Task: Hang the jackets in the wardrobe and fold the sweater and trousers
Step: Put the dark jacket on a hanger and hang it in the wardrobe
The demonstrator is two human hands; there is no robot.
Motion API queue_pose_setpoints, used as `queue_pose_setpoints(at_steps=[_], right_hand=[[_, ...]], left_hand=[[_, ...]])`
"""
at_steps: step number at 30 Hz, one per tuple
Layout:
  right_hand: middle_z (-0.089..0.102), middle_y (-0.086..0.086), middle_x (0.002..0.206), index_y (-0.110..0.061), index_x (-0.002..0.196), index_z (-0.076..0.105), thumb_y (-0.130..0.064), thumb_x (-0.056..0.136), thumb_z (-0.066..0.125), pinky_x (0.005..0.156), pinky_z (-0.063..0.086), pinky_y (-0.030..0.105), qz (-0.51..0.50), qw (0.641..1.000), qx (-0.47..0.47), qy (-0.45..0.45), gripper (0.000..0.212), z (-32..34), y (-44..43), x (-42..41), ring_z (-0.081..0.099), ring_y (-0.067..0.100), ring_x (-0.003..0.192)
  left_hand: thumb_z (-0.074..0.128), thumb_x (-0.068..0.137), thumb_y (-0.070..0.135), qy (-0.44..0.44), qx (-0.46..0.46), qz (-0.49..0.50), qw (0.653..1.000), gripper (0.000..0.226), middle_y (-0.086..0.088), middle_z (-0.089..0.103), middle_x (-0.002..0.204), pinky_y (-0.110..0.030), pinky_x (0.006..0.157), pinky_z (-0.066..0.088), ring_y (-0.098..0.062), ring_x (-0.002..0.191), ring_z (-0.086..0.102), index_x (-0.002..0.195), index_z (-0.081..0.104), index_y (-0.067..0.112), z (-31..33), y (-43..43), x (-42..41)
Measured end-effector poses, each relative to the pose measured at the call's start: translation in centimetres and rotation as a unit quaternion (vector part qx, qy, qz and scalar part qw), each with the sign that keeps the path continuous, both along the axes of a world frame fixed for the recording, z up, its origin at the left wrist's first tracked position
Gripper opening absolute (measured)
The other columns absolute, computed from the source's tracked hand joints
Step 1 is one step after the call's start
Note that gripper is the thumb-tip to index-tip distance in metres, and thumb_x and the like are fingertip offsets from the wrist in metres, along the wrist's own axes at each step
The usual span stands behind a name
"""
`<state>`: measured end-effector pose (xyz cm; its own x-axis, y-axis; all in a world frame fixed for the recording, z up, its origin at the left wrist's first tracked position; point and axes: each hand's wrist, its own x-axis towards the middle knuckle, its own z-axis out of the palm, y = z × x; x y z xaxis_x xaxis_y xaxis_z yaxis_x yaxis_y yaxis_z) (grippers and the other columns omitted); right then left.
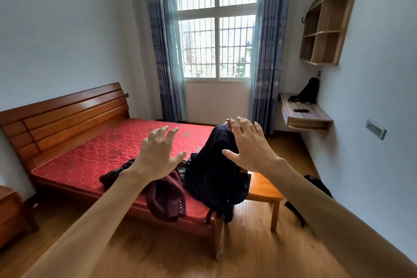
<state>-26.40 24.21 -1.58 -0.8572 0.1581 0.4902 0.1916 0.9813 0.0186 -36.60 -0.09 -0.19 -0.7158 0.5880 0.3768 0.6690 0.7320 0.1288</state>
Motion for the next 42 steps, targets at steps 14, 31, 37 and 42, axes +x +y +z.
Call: queue_pose_setpoints(at_steps=[14,31,37,42], right_hand=[[0.015,0.012,0.164,-0.013,0.157,0.014,-0.059,0.091,0.055,0.123,0.007,0.048,0.042,0.998,-0.035,0.005,0.09,0.7,10.5,-12.9,0.011,0.03,0.152],[0.016,0.013,0.164,-0.013,0.157,0.015,-0.055,0.093,0.055,0.123,0.007,0.046,0.013,0.999,-0.021,-0.034,0.087,-2.8,14.7,-29.8,0.012,0.03,0.152],[0.018,0.013,0.163,-0.012,0.157,0.016,-0.053,0.094,0.054,0.123,0.01,0.047,-0.016,0.999,-0.015,-0.05,0.084,-3.5,15.5,-37.2,0.014,0.03,0.152],[0.02,0.014,0.162,-0.011,0.157,0.018,-0.051,0.095,0.053,0.123,0.012,0.047,-0.065,0.995,-0.018,-0.067,0.082,-4.5,17.8,-40.4,0.016,0.03,0.151]], left_hand=[[0.055,0.094,0.052,0.036,-0.029,0.026,0.999,0.075,-0.01,0.026,0.16,-0.054,0.119,0.019,-0.029,0.149,0.02,0.154,0.025,0.02,1.4,10.7,-12.0],[0.056,0.093,0.053,0.005,-0.018,0.005,1.0,0.078,-0.011,0.026,0.16,-0.055,0.119,0.02,-0.03,0.149,0.022,0.155,0.023,0.019,-2.7,14.8,-30.9],[0.058,0.094,0.049,-0.017,-0.017,-0.019,1.0,0.078,-0.012,0.025,0.161,-0.054,0.118,0.021,-0.031,0.148,0.024,0.156,0.022,0.018,-3.3,15.1,-39.8],[0.059,0.093,0.049,-0.053,-0.023,-0.043,0.997,0.079,-0.013,0.026,0.16,-0.055,0.118,0.024,-0.032,0.147,0.027,0.156,0.023,0.018,-4.9,16.7,-46.2]])
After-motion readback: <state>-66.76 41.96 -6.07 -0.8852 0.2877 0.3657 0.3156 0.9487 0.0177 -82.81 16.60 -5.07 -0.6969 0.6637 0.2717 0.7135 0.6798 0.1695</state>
